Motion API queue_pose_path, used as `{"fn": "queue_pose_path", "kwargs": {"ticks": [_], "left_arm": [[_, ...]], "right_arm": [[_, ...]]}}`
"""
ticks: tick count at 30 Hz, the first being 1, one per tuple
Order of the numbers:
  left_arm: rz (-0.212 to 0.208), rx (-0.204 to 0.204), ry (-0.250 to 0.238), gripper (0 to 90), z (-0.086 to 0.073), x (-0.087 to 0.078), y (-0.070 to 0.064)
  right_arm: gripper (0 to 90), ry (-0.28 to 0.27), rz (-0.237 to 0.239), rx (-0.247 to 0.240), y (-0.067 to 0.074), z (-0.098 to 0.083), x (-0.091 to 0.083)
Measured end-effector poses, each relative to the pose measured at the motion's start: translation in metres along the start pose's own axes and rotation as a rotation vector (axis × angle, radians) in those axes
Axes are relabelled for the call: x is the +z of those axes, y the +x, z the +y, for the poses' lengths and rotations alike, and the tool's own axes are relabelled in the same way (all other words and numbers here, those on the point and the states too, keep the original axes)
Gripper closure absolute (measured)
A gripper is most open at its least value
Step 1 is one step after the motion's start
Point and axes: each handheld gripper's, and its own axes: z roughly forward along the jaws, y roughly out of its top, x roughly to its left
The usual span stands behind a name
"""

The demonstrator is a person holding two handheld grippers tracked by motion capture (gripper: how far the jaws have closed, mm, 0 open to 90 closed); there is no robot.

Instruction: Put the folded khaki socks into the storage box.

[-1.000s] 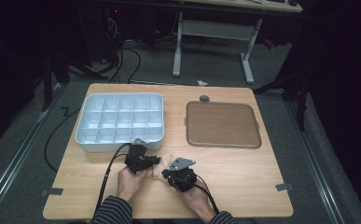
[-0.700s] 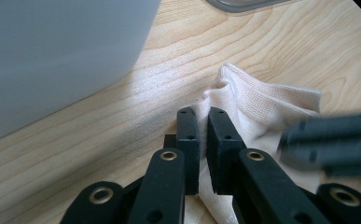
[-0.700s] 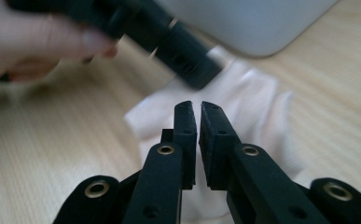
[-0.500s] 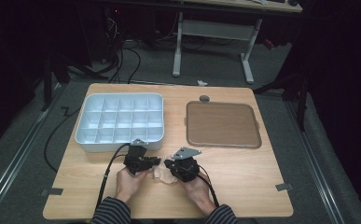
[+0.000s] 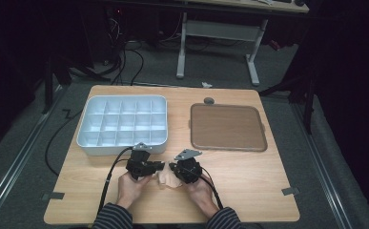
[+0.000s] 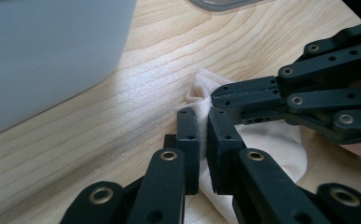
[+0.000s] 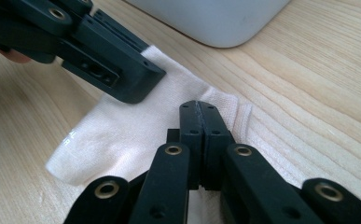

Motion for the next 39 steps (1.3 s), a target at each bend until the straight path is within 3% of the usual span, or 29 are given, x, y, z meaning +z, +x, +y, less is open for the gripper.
{"fn": "queue_pose_path", "kwargs": {"ticks": [13,22,26,27,30,39], "left_arm": [[-0.025,0.010,-0.048,85.1,0.000,-0.007,-0.004],[-0.012,0.036,-0.072,85.6,0.002,-0.017,-0.005],[-0.019,0.013,-0.073,85.6,0.000,-0.017,-0.001],[0.004,0.007,-0.064,85.7,-0.001,-0.016,-0.001],[0.034,-0.002,-0.055,85.9,-0.001,-0.016,0.000],[0.043,-0.006,-0.048,85.9,0.000,-0.018,-0.002]], "right_arm": [[89.7,0.014,0.009,-0.014,0.002,0.001,0.003],[89.8,0.040,0.067,-0.037,0.010,0.013,0.015],[89.7,0.042,0.067,-0.048,0.013,0.015,0.016],[89.6,0.040,0.067,-0.048,0.013,0.015,0.016],[81.2,0.035,0.058,-0.054,0.013,0.016,0.009],[76.7,-0.048,-0.015,-0.047,0.007,0.014,-0.022]]}}
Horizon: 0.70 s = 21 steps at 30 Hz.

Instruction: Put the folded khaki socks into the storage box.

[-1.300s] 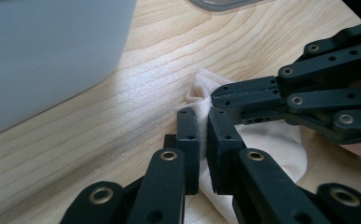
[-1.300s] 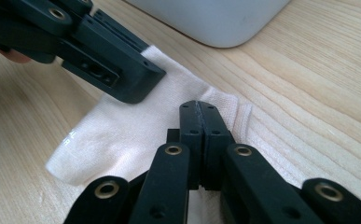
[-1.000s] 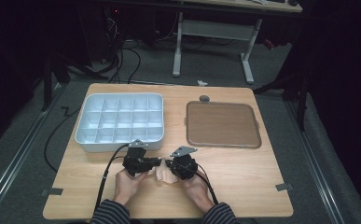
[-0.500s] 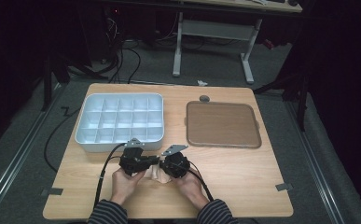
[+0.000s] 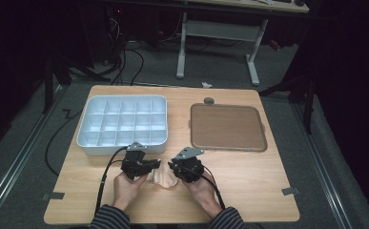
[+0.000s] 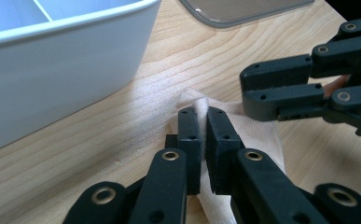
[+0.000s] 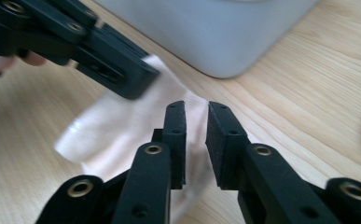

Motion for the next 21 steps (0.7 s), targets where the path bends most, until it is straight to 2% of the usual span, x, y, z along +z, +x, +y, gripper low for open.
{"fn": "queue_pose_path", "kwargs": {"ticks": [4,10,17,21], "left_arm": [[0.001,-0.001,0.004,85.9,0.000,0.000,0.001],[0.001,-0.001,0.003,85.9,0.000,-0.001,0.000],[-0.009,0.003,-0.012,85.8,0.000,-0.005,-0.001],[-0.025,0.002,-0.027,85.8,0.001,-0.006,-0.001]], "right_arm": [[71.6,0.007,0.004,0.035,-0.007,-0.007,-0.001],[68.6,0.013,0.022,0.054,-0.005,-0.012,0.005],[70.3,0.072,0.019,0.036,-0.002,-0.014,0.019],[71.5,0.075,0.019,0.009,0.000,-0.014,0.022]]}}
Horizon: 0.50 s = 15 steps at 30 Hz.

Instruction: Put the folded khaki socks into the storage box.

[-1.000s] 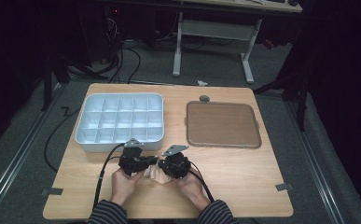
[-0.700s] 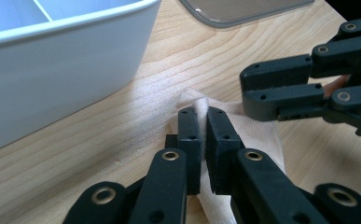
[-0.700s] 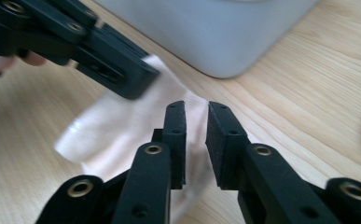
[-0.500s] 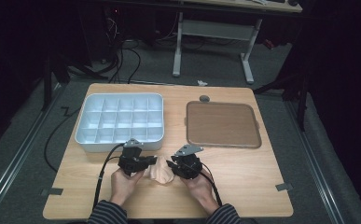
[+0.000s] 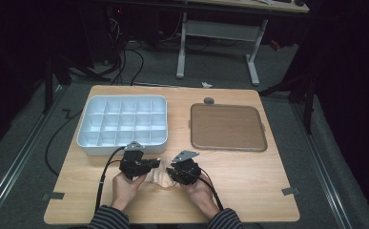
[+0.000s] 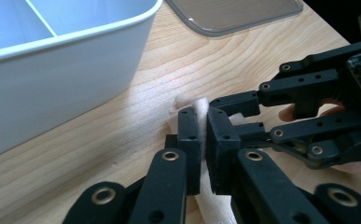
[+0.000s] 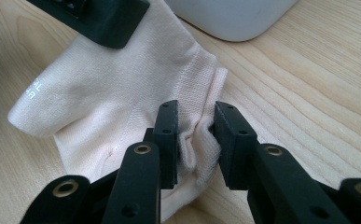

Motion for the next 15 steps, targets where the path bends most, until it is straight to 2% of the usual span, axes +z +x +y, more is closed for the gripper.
{"fn": "queue_pose_path", "kwargs": {"ticks": [4,9,15], "left_arm": [[-0.019,0.001,-0.008,85.7,0.0011,-0.0012,0.0001],[-0.026,0.042,-0.005,85.7,0.0075,0.0002,-0.0052],[-0.055,0.039,-0.013,85.7,0.0091,0.0045,-0.0053]], "right_arm": [[72.4,0.007,-0.002,-0.018,0.0013,0.0020,0.0017],[72.8,0.011,0.010,-0.030,0.0030,0.0058,0.0056],[73.2,0.007,0.028,-0.021,0.0013,0.0062,0.0070]]}}
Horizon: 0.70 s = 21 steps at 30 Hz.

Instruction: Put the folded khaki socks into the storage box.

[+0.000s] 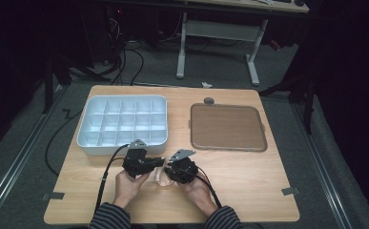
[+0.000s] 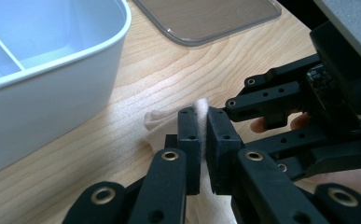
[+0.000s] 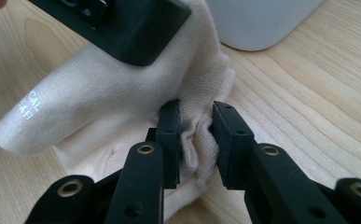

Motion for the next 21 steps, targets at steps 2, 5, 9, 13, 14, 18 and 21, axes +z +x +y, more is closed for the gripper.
{"fn": "queue_pose_path", "kwargs": {"ticks": [2,5,9,13,14,18,21], "left_arm": [[-0.007,0.000,-0.002,85.6,0.000,0.002,0.001],[-0.014,0.007,-0.001,85.6,0.003,0.007,0.001],[-0.022,0.025,0.012,85.5,0.006,0.017,-0.001],[-0.021,0.013,0.007,85.3,0.004,0.022,0.002],[-0.020,0.013,0.010,85.3,0.004,0.023,0.002],[-0.002,0.033,0.019,85.3,0.002,0.025,0.002],[0.008,0.042,0.030,85.3,0.001,0.026,0.001]], "right_arm": [[73.2,0.000,0.004,-0.001,0.000,0.000,0.000],[73.3,-0.003,0.014,0.002,-0.001,0.000,0.001],[73.5,-0.003,0.016,0.000,-0.002,0.000,0.001],[73.5,-0.007,0.024,0.001,-0.003,-0.001,0.001],[73.5,-0.006,0.027,0.006,-0.004,-0.001,0.001],[72.0,-0.016,0.040,0.022,-0.005,-0.002,0.000],[70.0,-0.010,0.043,0.028,-0.006,-0.003,-0.004]]}}
